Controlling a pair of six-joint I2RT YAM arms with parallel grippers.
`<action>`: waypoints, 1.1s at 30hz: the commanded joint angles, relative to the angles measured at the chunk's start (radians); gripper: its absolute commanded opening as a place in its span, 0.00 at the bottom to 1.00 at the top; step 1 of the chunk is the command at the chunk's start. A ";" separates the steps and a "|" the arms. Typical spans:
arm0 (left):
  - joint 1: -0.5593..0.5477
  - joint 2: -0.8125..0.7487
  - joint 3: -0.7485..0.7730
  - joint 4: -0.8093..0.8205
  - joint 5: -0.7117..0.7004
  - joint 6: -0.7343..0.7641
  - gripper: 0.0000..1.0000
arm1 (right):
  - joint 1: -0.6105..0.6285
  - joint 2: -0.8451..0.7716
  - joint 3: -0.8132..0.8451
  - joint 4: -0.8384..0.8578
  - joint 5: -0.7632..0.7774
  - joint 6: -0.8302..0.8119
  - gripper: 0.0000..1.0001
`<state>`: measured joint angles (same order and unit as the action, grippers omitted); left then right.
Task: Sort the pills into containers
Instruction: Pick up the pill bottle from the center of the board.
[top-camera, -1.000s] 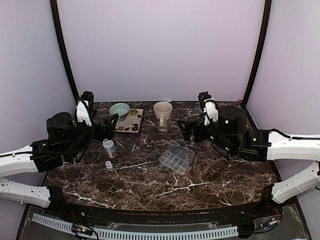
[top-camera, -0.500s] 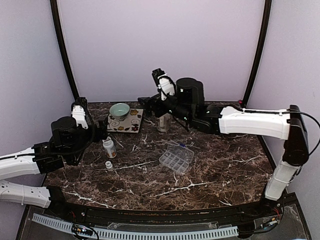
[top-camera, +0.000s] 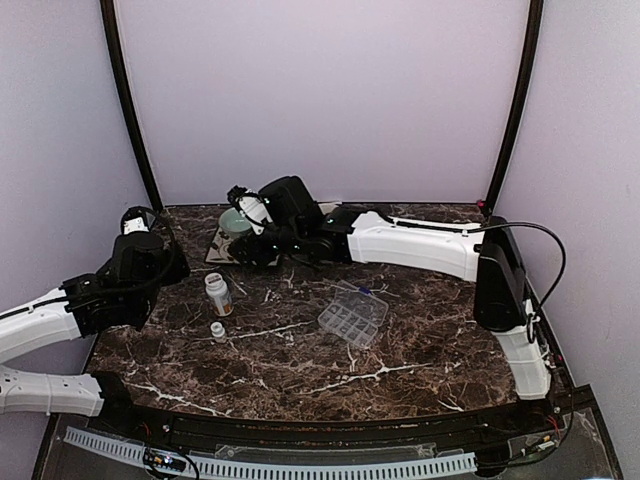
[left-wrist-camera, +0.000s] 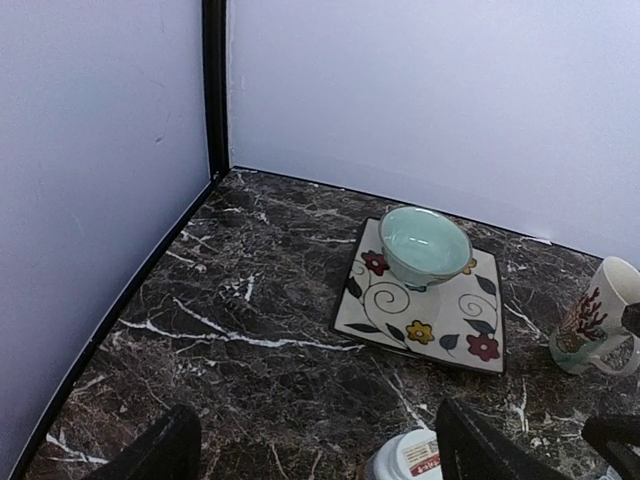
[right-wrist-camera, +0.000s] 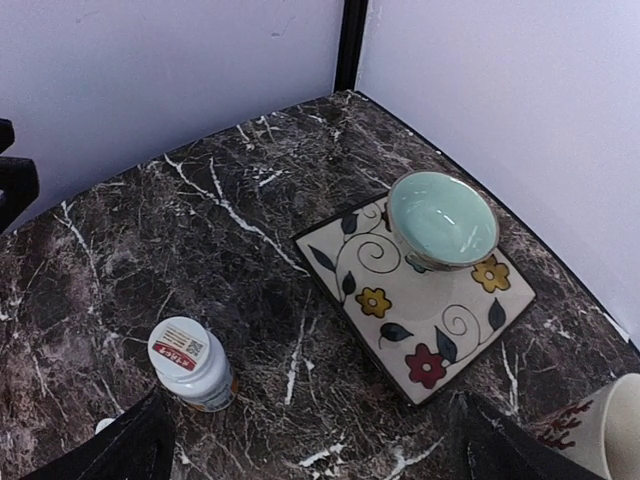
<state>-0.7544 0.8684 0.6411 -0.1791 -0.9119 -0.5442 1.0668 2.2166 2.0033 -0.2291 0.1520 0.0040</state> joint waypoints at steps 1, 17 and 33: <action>0.061 -0.030 0.009 -0.110 0.069 -0.107 0.83 | 0.026 0.094 0.147 -0.090 -0.054 -0.010 0.95; 0.251 -0.030 -0.057 -0.086 0.406 -0.171 0.77 | 0.064 0.282 0.312 -0.046 -0.118 0.007 0.98; 0.538 0.135 -0.116 0.117 0.893 -0.192 0.72 | 0.063 0.360 0.373 -0.005 -0.143 -0.016 1.00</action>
<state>-0.2443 0.9600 0.5343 -0.1432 -0.1638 -0.7387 1.1252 2.5355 2.3257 -0.2832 0.0162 0.0036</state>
